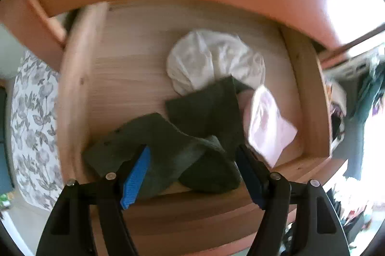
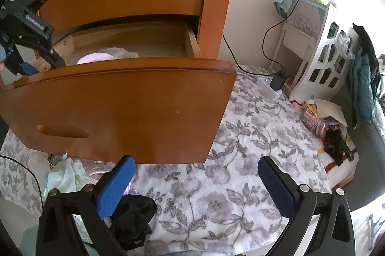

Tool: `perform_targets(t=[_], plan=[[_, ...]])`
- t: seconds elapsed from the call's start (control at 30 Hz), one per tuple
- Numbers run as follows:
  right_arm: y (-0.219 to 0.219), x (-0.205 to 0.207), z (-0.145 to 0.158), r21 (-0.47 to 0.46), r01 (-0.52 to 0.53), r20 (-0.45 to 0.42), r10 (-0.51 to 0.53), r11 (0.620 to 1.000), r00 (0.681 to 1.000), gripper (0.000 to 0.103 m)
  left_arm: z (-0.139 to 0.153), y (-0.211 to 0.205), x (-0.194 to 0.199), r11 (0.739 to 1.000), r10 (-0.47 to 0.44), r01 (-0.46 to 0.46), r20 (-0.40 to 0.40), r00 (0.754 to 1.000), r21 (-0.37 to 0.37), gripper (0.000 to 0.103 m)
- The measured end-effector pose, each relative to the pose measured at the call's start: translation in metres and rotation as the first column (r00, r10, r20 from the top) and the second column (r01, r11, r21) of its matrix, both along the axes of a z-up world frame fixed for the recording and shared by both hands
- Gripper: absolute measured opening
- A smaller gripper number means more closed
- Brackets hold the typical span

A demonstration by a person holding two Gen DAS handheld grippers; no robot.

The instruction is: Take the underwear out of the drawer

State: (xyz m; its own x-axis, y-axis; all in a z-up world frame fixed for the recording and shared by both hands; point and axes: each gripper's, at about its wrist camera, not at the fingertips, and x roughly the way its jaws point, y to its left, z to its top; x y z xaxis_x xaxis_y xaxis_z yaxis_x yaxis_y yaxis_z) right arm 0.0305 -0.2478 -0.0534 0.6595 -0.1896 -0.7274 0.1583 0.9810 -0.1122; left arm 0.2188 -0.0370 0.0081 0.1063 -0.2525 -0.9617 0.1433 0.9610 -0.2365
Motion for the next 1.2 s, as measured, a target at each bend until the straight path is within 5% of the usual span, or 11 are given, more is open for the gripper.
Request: perform_targets(t=[0.3,0.47,0.63,0.87,1.2], plan=[[-0.001,0.001,-0.002,0.005,-0.003,-0.004,0.003,1.0,1.0,0.103,-0.02,-0.03,0.004,0.983,-0.093,0.097,-0.028,0.995,0.154,0.074],[-0.002,0.001,-0.002,0.008,-0.002,-0.005,0.002,1.0,1.0,0.103,-0.022,-0.035,0.0,0.982,-0.111,0.112,-0.016,0.994,0.151,0.034],[-0.001,0.001,-0.002,0.008,-0.001,-0.005,0.001,1.0,1.0,0.103,-0.01,-0.017,-0.009,0.993,-0.08,0.075,0.049,0.996,0.09,0.013],[-0.001,0.0,-0.001,0.002,-0.002,-0.001,0.002,1.0,1.0,0.103,0.021,0.026,-0.025,1.0,0.011,-0.014,0.181,0.983,0.017,0.011],[0.0,-0.001,0.001,-0.006,-0.001,0.002,0.001,1.0,1.0,0.103,0.057,0.074,-0.06,0.961,0.161,-0.088,0.272,0.949,-0.262,0.011]])
